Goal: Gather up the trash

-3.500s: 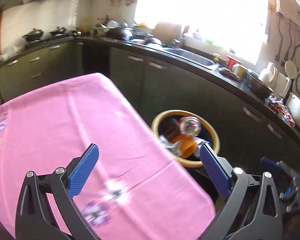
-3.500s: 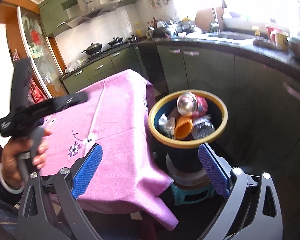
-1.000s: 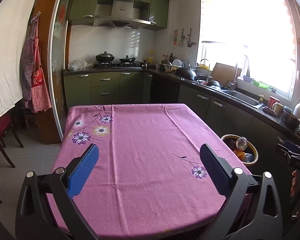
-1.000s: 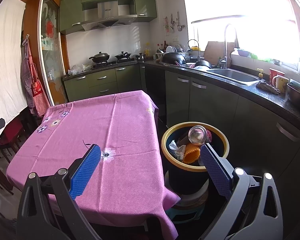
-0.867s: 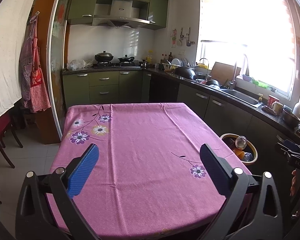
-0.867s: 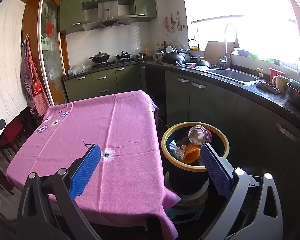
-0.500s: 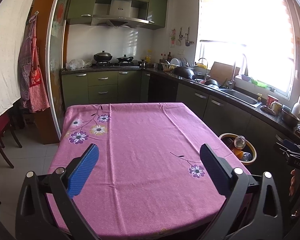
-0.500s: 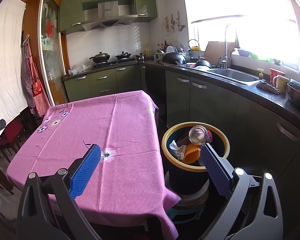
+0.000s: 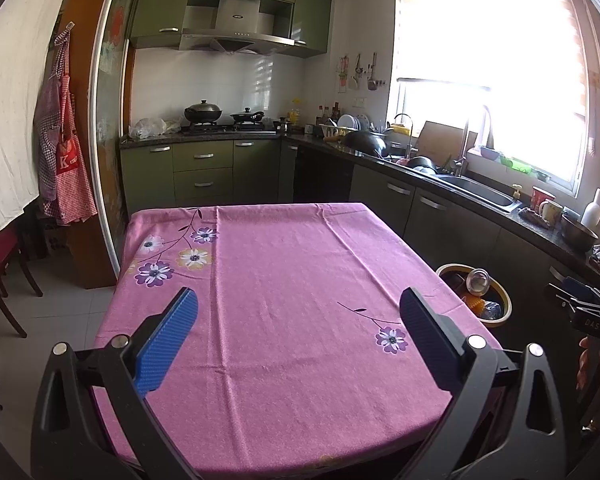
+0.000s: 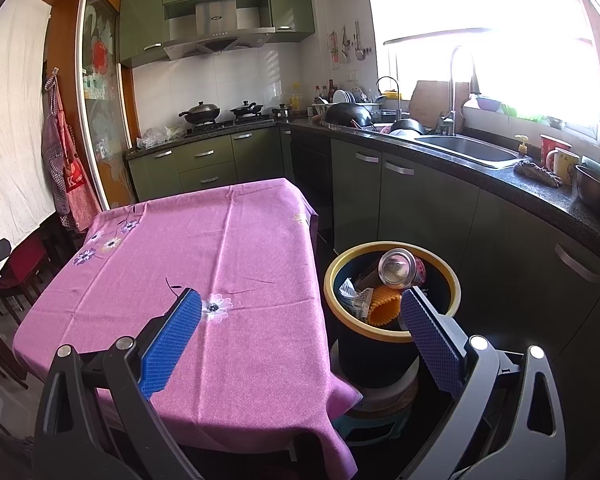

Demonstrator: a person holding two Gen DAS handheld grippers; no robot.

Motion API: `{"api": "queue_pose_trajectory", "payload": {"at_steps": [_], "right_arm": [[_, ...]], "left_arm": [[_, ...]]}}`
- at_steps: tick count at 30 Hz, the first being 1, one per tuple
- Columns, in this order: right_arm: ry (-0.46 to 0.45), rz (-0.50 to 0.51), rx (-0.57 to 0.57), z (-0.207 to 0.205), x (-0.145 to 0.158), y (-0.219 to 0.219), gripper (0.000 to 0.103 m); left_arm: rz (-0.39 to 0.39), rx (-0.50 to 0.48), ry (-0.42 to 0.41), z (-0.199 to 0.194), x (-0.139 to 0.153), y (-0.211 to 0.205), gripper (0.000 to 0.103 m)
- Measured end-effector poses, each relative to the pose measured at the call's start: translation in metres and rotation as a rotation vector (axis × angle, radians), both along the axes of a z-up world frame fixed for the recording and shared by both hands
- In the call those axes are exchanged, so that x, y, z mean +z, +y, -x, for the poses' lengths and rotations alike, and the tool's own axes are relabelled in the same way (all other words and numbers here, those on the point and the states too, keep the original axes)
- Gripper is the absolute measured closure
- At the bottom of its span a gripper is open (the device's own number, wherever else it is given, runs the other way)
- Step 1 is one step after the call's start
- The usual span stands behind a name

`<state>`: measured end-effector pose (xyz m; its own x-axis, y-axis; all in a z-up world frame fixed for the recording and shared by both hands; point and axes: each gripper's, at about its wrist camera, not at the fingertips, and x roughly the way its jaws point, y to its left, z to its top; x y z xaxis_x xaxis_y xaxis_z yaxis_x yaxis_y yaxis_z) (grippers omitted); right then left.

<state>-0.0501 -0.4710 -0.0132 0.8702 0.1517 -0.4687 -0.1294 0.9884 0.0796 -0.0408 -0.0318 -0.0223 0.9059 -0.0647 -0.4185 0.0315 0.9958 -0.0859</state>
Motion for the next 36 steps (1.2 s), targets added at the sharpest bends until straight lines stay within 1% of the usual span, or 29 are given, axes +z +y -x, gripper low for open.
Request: {"api": "queue_pose_trajectory", "payload": {"at_steps": [11,27,36], "right_arm": [[0.007,0.001,0.003,-0.0027,-0.004,-0.0009,0.005],[0.013,0.005,0.007,-0.0054,-0.0087,-0.0008,0.005],[0.016,0.004,0.008,-0.0062,-0.0101,-0.0001,0.005]], "left_arm": [[0.003,-0.012,0.006,-0.0021,0.0006,-0.0014,0.007],[-0.009,-0.002,0.008,-0.0034,0.0,-0.0018,0.007],[0.0,-0.01,0.015,-0.003,-0.0007,-0.0016,0.007]]}}
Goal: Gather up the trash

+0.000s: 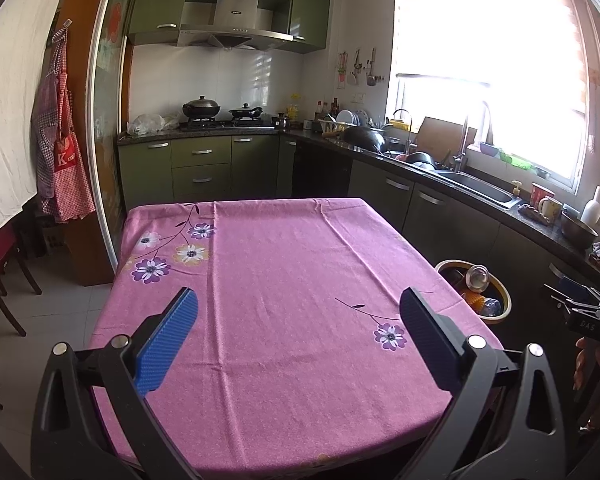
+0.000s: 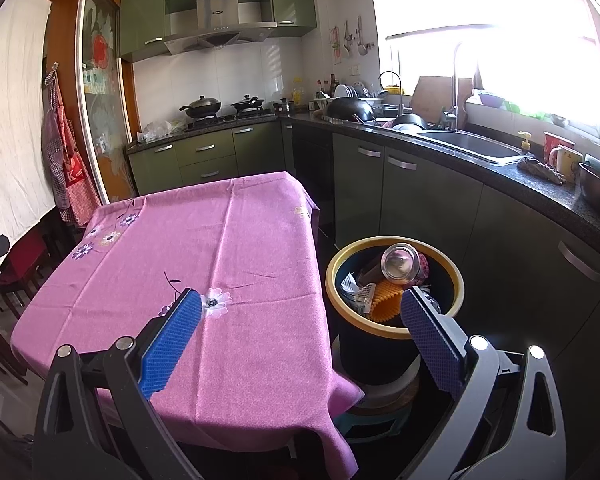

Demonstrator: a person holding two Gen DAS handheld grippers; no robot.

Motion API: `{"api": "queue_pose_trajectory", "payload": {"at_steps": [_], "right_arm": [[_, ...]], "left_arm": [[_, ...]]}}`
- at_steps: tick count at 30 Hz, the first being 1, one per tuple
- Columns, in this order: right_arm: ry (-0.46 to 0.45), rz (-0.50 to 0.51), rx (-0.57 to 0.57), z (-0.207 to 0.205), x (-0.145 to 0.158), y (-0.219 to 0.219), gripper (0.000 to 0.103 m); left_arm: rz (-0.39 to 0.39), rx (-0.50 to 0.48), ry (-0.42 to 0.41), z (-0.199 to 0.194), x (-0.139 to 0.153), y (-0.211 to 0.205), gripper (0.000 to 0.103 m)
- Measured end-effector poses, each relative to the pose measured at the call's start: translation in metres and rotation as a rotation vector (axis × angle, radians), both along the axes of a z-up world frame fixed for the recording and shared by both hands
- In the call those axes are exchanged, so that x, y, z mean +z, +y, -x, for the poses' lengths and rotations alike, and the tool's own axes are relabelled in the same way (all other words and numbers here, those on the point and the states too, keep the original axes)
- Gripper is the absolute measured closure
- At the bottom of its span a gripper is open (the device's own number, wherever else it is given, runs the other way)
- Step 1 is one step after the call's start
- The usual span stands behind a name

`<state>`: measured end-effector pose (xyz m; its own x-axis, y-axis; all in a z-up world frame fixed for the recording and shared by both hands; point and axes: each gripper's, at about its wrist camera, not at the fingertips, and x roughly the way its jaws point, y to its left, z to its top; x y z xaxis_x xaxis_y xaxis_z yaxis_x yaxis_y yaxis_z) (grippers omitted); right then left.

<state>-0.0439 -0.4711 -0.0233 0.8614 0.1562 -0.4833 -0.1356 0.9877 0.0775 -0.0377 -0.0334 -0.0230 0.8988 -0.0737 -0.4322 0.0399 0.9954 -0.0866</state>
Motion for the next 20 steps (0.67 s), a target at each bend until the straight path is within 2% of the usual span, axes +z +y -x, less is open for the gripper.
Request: {"api": "queue_pose_trajectory", "payload": {"at_steps": [5,12,16,20], "right_arm": [[0.005,0.002,0.002,-0.002,-0.003,0.0,0.005],[0.009,0.003,0.003,-0.005,-0.006,0.0,0.005],[0.024,-0.001,0.016,-0.014,-0.01,0.002,0.005],[0.05,0.005,0.064,-0.037,-0.012,0.014,0.005]], "left_arm": [[-0.01,0.011,-0.013,-0.001,-0.001,-0.001,0.007],[-0.027,0.009,0.012,-0.008,-0.004,-0.004,0.007],[-0.017,0.008,0.042,-0.02,-0.008,-0.001,0.007],[-0.048,0.038,0.061,-0.044,-0.017,0.008,0.007]]}}
